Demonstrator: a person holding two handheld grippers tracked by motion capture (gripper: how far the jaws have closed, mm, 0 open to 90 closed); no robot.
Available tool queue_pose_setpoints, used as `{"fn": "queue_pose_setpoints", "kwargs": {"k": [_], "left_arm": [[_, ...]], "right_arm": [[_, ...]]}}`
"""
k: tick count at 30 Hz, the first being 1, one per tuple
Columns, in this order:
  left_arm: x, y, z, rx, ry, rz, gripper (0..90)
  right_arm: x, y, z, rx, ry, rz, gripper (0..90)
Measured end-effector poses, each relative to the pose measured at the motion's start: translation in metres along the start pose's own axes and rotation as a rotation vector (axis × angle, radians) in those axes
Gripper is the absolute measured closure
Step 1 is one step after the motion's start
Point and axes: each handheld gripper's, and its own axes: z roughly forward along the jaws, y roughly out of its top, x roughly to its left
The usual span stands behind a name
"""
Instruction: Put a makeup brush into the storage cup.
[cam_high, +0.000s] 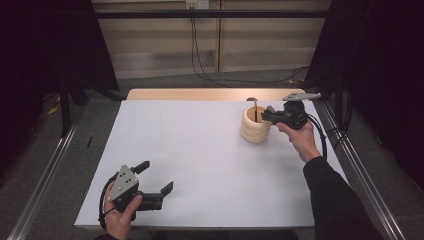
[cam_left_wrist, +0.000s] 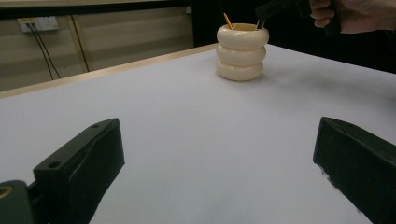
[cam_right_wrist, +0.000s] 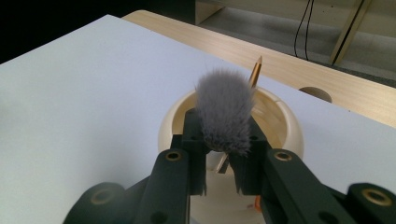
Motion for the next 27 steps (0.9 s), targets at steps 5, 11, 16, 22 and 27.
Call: {"fn": "queue_pose_setpoints", "kwargs": {"k": [5,11,16,22,27], "left_arm": [[0.001,0.000,0.000,0.007,-0.001,0.007,1.7],[0.000,0.000,0.001,0.012,0.000,0.009,1.7],[0.002,0.000,0.002,0.006,0.003,0.000,1.7],[0.003,0.000,0.004,0.011,-0.001,0.000,1.7],[0.003,0.000,0.005,0.011,-0.002,-0.002,1.7]], "right_arm": [[-0.001,-0.004,0.001,-0.004,0.005,0.005,77.4],[0.000,-0.006,0.003,-0.011,0.007,0.006,76.6],[0.000,-0.011,0.006,-0.012,0.000,0.014,74.7],[-0.001,-0.013,0.006,-0.020,0.006,0.023,70.2],[0.000,-0.014,0.004,-0.035,0.006,0.025,58.3]]}}
